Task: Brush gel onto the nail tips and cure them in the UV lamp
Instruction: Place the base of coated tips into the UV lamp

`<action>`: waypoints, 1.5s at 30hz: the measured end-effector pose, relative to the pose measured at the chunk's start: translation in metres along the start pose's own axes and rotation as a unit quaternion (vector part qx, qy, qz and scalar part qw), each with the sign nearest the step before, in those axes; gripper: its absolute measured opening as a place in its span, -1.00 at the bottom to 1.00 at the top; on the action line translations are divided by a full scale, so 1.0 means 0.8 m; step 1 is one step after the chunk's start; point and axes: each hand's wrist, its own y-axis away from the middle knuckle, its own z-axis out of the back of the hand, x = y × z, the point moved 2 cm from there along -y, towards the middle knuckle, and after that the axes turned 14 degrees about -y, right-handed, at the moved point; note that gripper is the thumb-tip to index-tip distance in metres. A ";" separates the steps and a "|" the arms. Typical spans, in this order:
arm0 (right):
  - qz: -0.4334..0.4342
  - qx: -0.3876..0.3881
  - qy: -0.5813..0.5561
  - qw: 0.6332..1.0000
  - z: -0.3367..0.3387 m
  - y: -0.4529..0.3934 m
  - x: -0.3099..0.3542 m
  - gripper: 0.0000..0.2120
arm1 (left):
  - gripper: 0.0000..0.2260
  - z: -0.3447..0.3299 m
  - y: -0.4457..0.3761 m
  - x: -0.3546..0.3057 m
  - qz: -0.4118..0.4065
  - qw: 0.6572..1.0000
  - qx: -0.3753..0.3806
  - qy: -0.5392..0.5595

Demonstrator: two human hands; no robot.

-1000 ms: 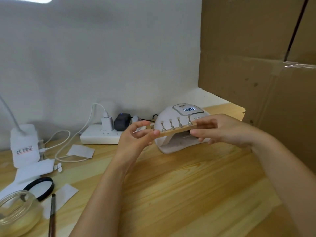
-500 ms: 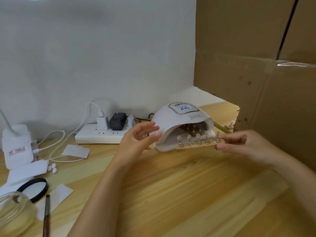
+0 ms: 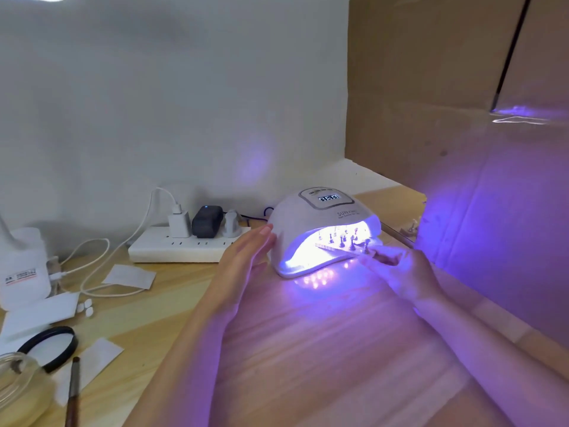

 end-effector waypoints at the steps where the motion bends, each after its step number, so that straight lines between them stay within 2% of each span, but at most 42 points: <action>1: 0.006 0.001 0.038 0.999 -0.006 -0.004 -0.001 -0.95 | -0.51 0.000 0.000 0.000 -0.001 1.000 0.001 -0.001; 4: 0.030 -0.006 0.127 0.991 -0.027 -0.012 0.002 -0.87 | -0.54 0.001 -0.002 0.001 -0.003 1.000 0.002 -0.003; 10: -0.031 -0.010 0.173 0.984 -0.065 -0.021 0.011 -0.66 | -0.56 0.002 -0.004 0.002 -0.002 1.000 0.000 -0.012; 15: -0.070 -0.012 0.209 0.975 -0.078 -0.026 0.018 -0.66 | -0.60 0.002 -0.005 0.004 -0.005 1.000 -0.001 -0.010; 18: -0.062 -0.001 0.242 0.968 -0.079 -0.022 0.024 -0.69 | -0.62 0.002 -0.007 0.005 -0.003 1.000 -0.002 -0.005; 21: -0.025 0.005 0.238 0.971 -0.070 -0.019 0.033 -0.71 | -0.63 0.002 -0.009 0.005 -0.003 1.000 -0.004 -0.003; 23: 0.030 -0.022 0.224 0.974 -0.054 -0.013 0.044 -0.82 | -0.62 0.002 -0.008 0.005 -0.007 1.000 -0.005 -0.006; 26: 0.173 -0.065 0.229 0.956 -0.032 -0.001 0.068 -0.64 | -0.66 0.003 -0.007 0.006 -0.012 1.000 -0.008 -0.013; 27: 0.215 -0.057 0.215 0.951 -0.028 -0.002 0.081 -0.68 | -0.72 0.003 -0.007 0.007 -0.014 1.000 -0.008 -0.016; 29: 0.238 -0.009 0.186 0.953 -0.030 -0.020 0.100 -0.80 | -0.82 0.003 -0.008 0.007 -0.015 1.000 -0.010 -0.023; 31: 0.189 0.062 0.221 0.955 -0.042 -0.044 0.109 -0.71 | -0.84 0.003 -0.008 0.008 -0.016 0.999 -0.010 -0.028; 34: 0.121 0.112 0.322 0.932 -0.062 -0.071 0.112 -0.61 | -0.83 0.003 -0.007 0.008 -0.017 0.999 -0.008 -0.029; 38: 0.089 0.121 0.370 0.917 -0.074 -0.084 0.111 -0.62 | -0.84 0.004 -0.008 0.009 -0.017 1.000 -0.008 -0.025; 40: 0.107 0.118 0.402 0.901 -0.075 -0.084 0.113 -0.63 | -0.82 0.003 -0.008 0.009 -0.018 1.000 -0.008 -0.024; 43: 0.162 0.118 0.470 0.860 -0.081 -0.086 0.117 -0.64 | -0.72 0.003 -0.006 0.008 -0.019 0.999 -0.005 -0.025; 45: 0.155 0.121 0.477 0.857 -0.082 -0.089 0.121 -0.65 | -0.74 0.003 -0.006 0.008 -0.019 0.999 -0.006 -0.027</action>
